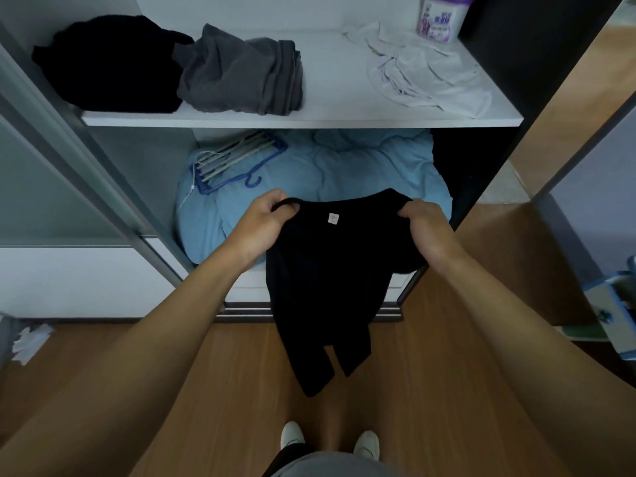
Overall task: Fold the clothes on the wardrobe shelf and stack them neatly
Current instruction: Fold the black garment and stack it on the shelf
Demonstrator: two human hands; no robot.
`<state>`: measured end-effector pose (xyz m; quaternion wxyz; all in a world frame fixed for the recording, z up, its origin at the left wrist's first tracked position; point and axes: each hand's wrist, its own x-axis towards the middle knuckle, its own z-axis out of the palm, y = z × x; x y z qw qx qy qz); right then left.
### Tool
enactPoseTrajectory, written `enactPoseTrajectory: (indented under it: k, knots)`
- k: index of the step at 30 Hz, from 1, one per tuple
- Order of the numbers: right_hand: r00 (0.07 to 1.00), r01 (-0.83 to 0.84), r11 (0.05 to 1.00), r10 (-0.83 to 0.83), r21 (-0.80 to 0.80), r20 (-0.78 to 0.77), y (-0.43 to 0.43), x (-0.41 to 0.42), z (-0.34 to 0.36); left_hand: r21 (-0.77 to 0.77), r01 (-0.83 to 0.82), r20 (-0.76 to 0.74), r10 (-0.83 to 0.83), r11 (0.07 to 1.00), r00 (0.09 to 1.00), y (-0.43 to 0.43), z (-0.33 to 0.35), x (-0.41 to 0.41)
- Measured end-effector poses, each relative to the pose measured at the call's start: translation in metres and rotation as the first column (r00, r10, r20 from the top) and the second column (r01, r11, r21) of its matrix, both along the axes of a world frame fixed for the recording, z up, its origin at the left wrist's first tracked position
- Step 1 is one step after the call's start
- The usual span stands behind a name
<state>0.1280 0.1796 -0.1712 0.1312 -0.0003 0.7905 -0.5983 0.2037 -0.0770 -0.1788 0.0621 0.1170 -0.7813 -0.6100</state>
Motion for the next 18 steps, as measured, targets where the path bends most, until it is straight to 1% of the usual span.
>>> enactPoseTrajectory:
  k: [2,4,7,9,11,12,15,18]
  knots:
    - [0.991,-0.006,0.998,0.014,0.055,-0.131,0.001,-0.003,-0.006,-0.006,-0.016,-0.006,0.016,1.0,1.0,0.003,0.004,-0.001]
    - [0.979,-0.013,0.997,0.027,0.071,-0.203,0.004,-0.004,-0.008,-0.01,-0.029,-0.009,0.029,1.0,1.0,0.003,0.006,0.001]
    - [0.976,0.017,1.0,-0.012,0.023,-0.219,0.003,-0.001,-0.009,-0.039,-0.02,-0.027,0.019,0.999,0.999,-0.006,0.007,0.006]
    - [0.976,0.045,0.999,-0.049,-0.025,-0.211,0.003,-0.001,-0.01,-0.123,0.041,-0.017,-0.043,0.992,0.999,-0.017,0.006,0.011]
    - [0.968,0.038,0.999,-0.038,-0.006,-0.247,0.005,-0.001,-0.013,-0.214,0.142,0.038,-0.137,0.966,0.99,-0.028,0.003,0.017]
    - [0.959,0.028,0.999,-0.019,0.028,-0.281,0.006,-0.001,-0.014,-0.222,0.19,0.08,-0.177,0.956,0.981,-0.033,0.002,0.021]
    - [0.914,0.021,0.989,0.042,0.15,-0.404,0.007,0.001,-0.02,-0.202,0.295,0.2,-0.256,0.934,0.946,-0.047,-0.003,0.03]
    - [0.857,0.056,0.957,0.101,0.286,-0.506,0.009,0.001,-0.025,-0.141,0.394,0.316,-0.336,0.908,0.887,-0.058,-0.008,0.037]
